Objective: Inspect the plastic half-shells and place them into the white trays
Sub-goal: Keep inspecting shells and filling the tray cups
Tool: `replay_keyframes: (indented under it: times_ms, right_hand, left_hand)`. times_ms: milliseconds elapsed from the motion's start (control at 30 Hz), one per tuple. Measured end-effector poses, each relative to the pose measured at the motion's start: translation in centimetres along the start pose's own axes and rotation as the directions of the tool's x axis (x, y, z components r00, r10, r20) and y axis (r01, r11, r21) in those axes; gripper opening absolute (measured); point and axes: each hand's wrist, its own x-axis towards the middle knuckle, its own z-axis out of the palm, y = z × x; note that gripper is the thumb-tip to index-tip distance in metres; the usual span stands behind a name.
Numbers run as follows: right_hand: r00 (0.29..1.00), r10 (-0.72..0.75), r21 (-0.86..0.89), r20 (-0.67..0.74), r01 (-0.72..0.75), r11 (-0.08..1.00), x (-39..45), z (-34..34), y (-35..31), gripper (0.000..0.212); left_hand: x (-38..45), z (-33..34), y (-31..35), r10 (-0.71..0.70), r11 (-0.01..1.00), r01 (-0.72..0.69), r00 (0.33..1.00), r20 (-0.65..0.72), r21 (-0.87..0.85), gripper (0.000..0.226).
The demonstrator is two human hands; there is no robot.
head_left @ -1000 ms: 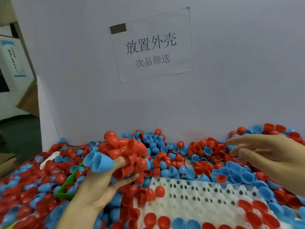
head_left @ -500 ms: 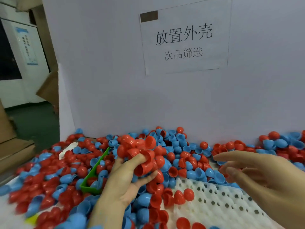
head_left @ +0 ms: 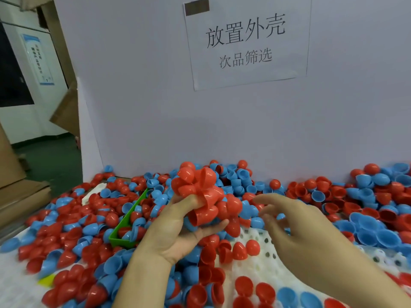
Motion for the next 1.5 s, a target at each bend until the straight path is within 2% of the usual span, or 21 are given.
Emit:
replay_keyframes:
  times_ms: [100, 167, 233, 467, 500, 633, 800, 933, 1067, 1200, 1333, 1500]
  right_hand:
    - [0.998, 0.038, 0.143, -0.055, -0.029, 0.989, 0.2, -0.2, 0.3, 0.030]
    - [0.997, 0.065, 0.230, -0.037, -0.055, 0.972, 0.2, -0.6, 0.4, 0.027]
    - [0.997, 0.076, 0.251, -0.006, -0.072, 0.965, 0.1, -1.1, 0.5, 0.026]
    - [0.998, 0.059, 0.142, -0.011, -0.057, 0.988, 0.0, -1.1, 0.5, 0.013]
    - [0.998, 0.061, 0.128, -0.015, -0.058, 0.990, 0.0, -1.0, 0.5, 0.013]
    - [0.996, 0.081, 0.105, -0.037, -0.076, 0.992, 0.1, -0.9, 0.7, 0.017]
    - [0.990, 0.115, 0.163, -0.081, -0.100, 0.981, 0.3, -1.2, 1.1, 0.017]
    - [0.983, 0.115, 0.218, -0.144, -0.082, 0.973, 0.2, -1.2, 1.0, 0.014]
    - [0.977, 0.115, 0.262, -0.181, -0.065, 0.963, 0.2, -0.9, 0.5, 0.012]
    - [0.968, 0.071, 0.345, -0.242, 0.017, 0.939, 0.1, -0.3, -0.8, 0.012]
    - [0.990, -0.036, 0.387, -0.138, 0.087, 0.918, -0.3, 0.9, -2.4, 0.009]
    - [0.996, -0.080, 0.393, -0.033, 0.086, 0.916, -0.6, 1.6, -2.7, 0.031]
  left_hand:
    - [-0.4, 1.1, -0.2, -0.022, 0.999, 0.017, 0.990, 0.137, 0.039, 0.065]
    - [-0.5, 1.7, -0.6, -0.028, 0.997, 0.011, 0.977, 0.213, 0.081, 0.062]
    - [-0.4, 2.0, -0.8, -0.030, 0.996, 0.010, 0.972, 0.232, 0.089, 0.060]
    - [0.5, 1.7, -1.5, -0.007, 0.999, 0.009, 0.998, 0.058, -0.031, 0.065]
    - [0.6, 1.6, -1.6, -0.010, 0.998, 0.012, 1.000, 0.029, -0.059, 0.062]
    - [1.1, 0.9, -1.8, -0.006, 0.987, -0.006, 0.997, -0.076, -0.158, 0.028]
    - [1.3, 0.7, -1.7, 0.044, 0.974, -0.079, 0.985, -0.165, -0.213, 0.052]
    - [1.3, 0.8, -1.6, 0.070, 0.969, -0.129, 0.961, -0.269, -0.210, 0.066]
    - [1.4, 1.1, -1.4, 0.127, 0.979, -0.178, 0.915, -0.382, -0.101, 0.059]
    - [1.5, 2.9, -1.8, 0.218, 0.968, -0.250, 0.848, -0.483, -0.003, 0.053]
    - [1.6, 5.2, -2.7, 0.222, 0.962, -0.274, 0.800, -0.557, -0.010, 0.039]
    - [0.8, 6.3, -2.6, 0.161, 0.975, -0.218, 0.793, -0.588, -0.028, 0.037]
